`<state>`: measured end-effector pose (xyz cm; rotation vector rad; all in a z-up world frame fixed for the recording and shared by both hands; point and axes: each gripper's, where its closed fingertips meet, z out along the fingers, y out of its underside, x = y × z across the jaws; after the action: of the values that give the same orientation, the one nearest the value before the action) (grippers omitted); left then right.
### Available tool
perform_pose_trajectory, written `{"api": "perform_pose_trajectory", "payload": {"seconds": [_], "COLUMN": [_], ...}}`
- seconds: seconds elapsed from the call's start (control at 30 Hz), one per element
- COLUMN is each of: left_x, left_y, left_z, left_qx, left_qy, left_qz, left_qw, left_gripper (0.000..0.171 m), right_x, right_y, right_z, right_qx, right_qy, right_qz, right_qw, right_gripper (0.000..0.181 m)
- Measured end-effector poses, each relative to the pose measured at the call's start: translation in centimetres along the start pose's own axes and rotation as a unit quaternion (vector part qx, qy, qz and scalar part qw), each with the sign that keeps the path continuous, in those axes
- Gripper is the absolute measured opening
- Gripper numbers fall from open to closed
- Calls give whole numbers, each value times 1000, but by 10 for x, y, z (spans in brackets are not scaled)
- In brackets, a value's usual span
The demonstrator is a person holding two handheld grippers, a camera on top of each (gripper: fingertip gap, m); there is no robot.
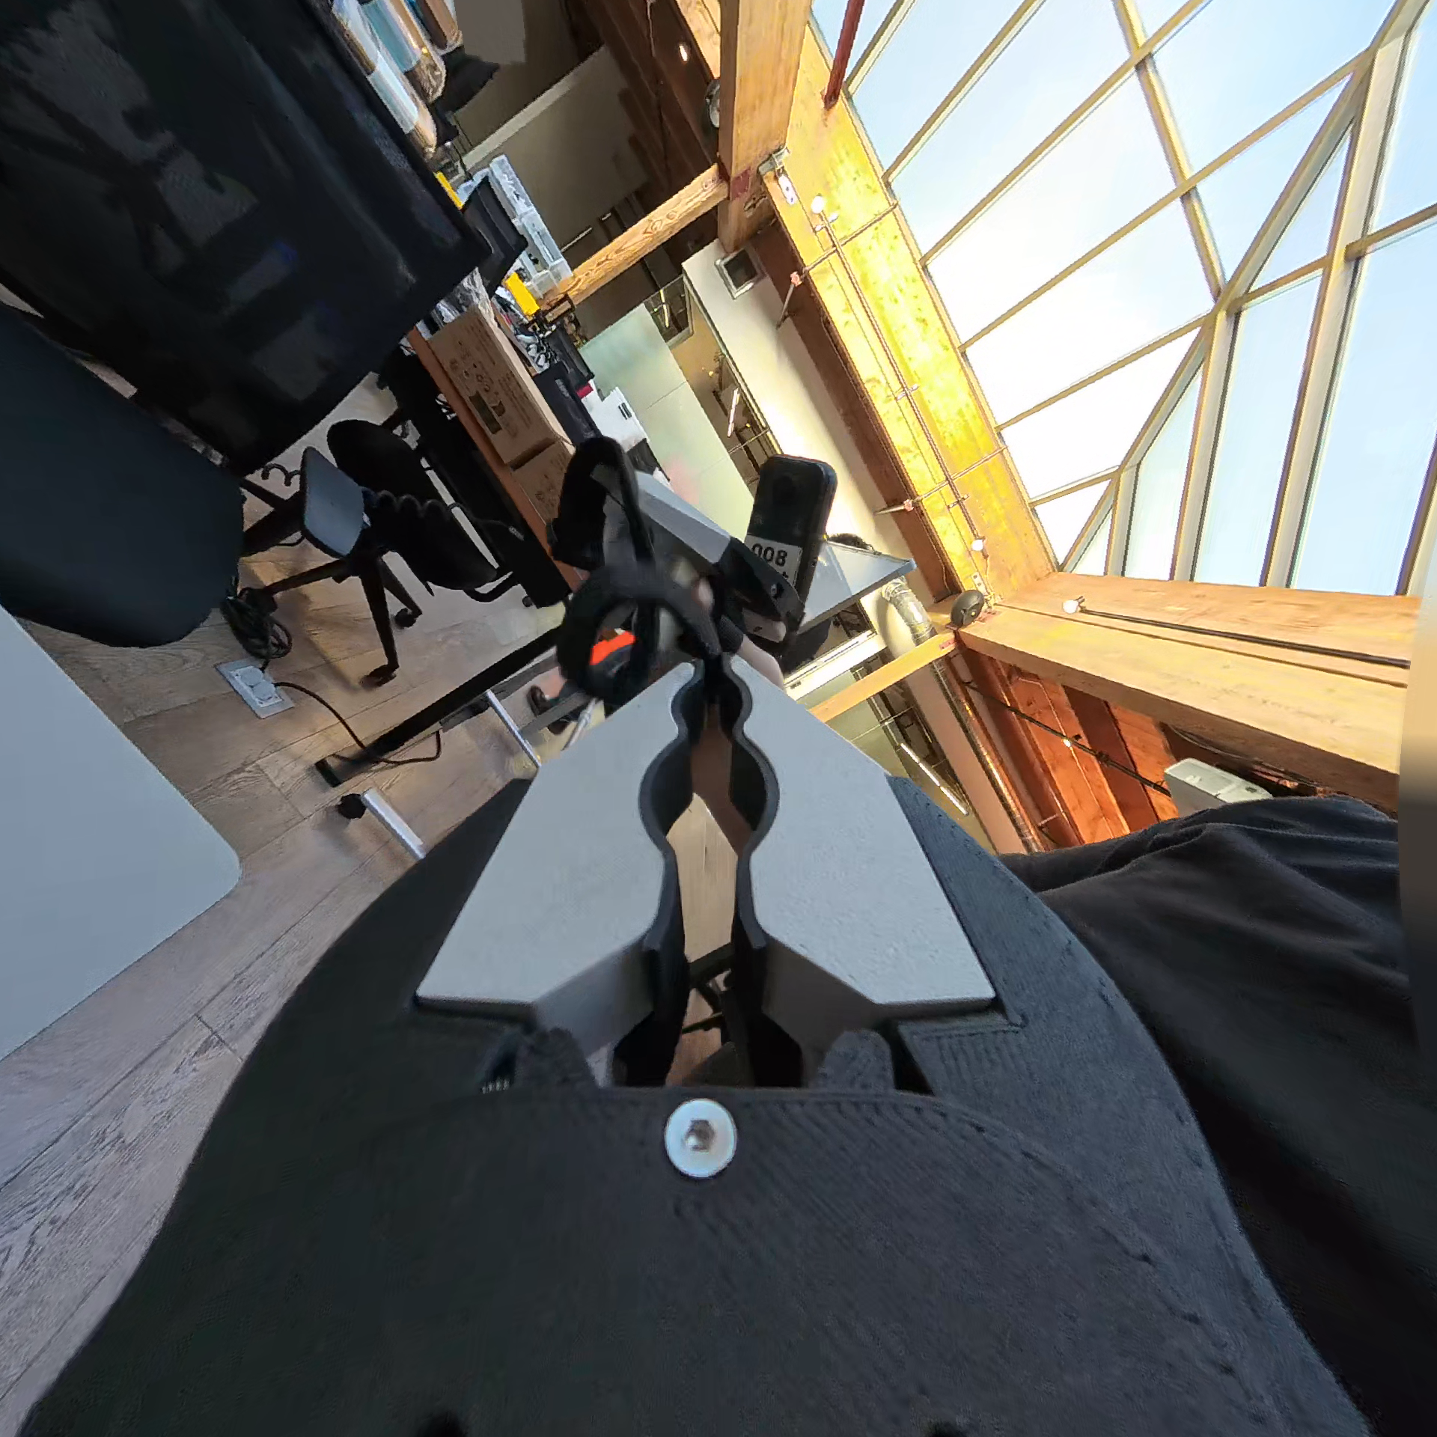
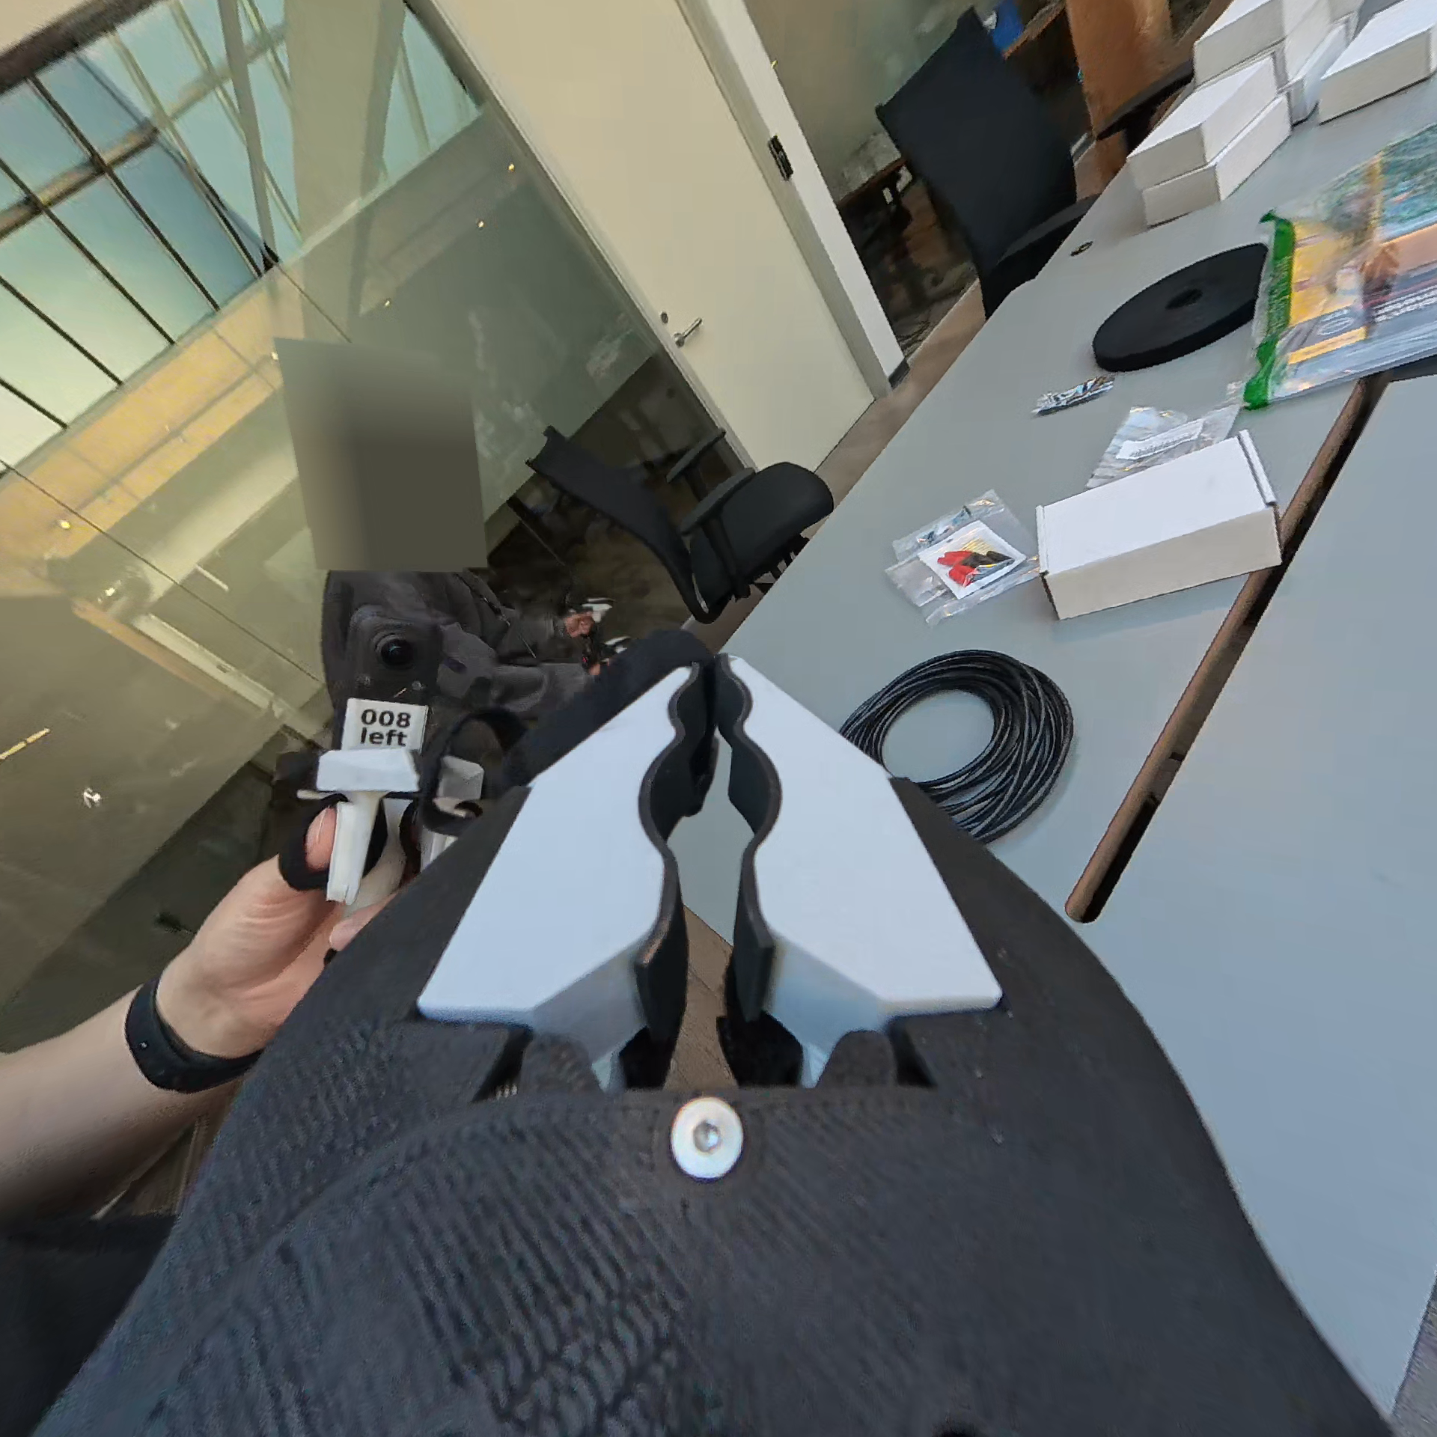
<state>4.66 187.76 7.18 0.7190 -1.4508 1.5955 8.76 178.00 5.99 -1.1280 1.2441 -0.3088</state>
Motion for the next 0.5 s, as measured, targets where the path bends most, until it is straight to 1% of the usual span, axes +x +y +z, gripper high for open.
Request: {"api": "perform_pose_trajectory", "payload": {"seconds": [0.17,0.2,0.23,0.33,0.37,0.4,0.43,0.5], "left_x": [19,26,27,19,10,-5,-14,-13], "left_y": [11,16,24,50,62,74,82,86], "left_z": [-15,-19,-24,-38,-43,-52,-60,-72], "left_qx": [-5,-14,-29,-66,-97,-135,-161,-174], "left_qy": [37,53,48,5,-18,-56,-77,-46], "left_qz": [-22,-26,-31,-1,3,6,1,-45], "left_qw": [999,998,998,998,995,989,984,983], "left_gripper": [0,0,0,0,0,0,0,0], "right_x": [47,55,56,52,51,49,40,16], "right_y": [18,22,25,45,49,51,50,40], "right_z": [-8,-7,-4,16,23,30,37,52], "right_qx": [0,-2,-5,-47,-52,-52,-49,-25], "right_qy": [52,61,53,44,46,41,17,-53], "right_qz": [6,-4,-9,-30,-43,-52,-59,-91], "right_qw": [999,998,999,998,997,996,997,994], "right_gripper": [0,0,0,0,0,0,0,0]}}
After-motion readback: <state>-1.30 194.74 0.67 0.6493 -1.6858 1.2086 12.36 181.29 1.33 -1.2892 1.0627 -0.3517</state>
